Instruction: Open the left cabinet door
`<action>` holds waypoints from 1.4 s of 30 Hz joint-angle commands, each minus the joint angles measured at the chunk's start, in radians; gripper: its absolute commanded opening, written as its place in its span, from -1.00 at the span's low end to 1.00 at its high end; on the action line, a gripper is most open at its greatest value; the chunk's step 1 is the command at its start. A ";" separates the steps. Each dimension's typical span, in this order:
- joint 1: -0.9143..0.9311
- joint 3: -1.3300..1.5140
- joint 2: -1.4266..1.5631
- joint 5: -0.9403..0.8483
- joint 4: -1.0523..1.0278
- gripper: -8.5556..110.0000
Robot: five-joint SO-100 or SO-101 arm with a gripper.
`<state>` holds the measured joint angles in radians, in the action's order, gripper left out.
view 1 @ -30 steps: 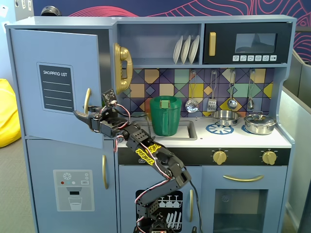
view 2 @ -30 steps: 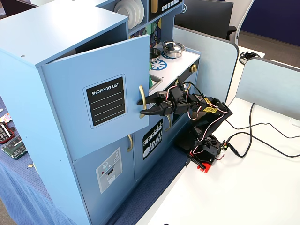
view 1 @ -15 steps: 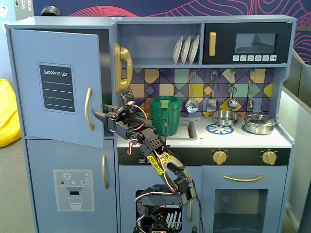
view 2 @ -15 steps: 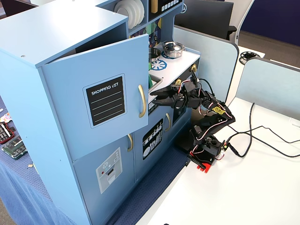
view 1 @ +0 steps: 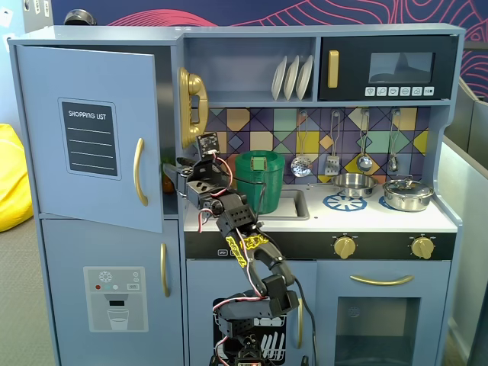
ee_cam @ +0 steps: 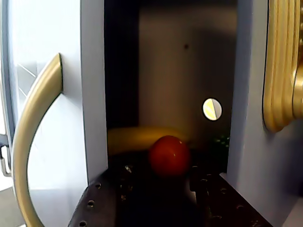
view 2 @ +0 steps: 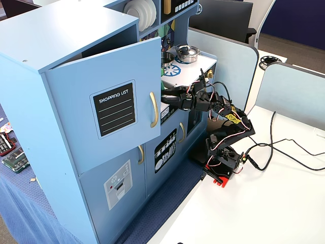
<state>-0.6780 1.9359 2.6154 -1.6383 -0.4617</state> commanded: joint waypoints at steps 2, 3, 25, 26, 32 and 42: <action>-0.017 -0.058 -0.055 -0.008 0.058 -0.76; -0.037 -0.055 -0.064 -0.029 0.069 -0.76; -0.324 -0.009 -0.086 -0.133 0.081 -0.86; -0.261 -0.002 -0.083 -0.104 0.069 -0.86; 0.199 0.089 -0.049 -0.032 -0.265 -0.86; 0.557 0.522 0.193 0.078 -0.594 -0.86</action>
<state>-0.1948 2.3501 2.6967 -1.6030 -0.9925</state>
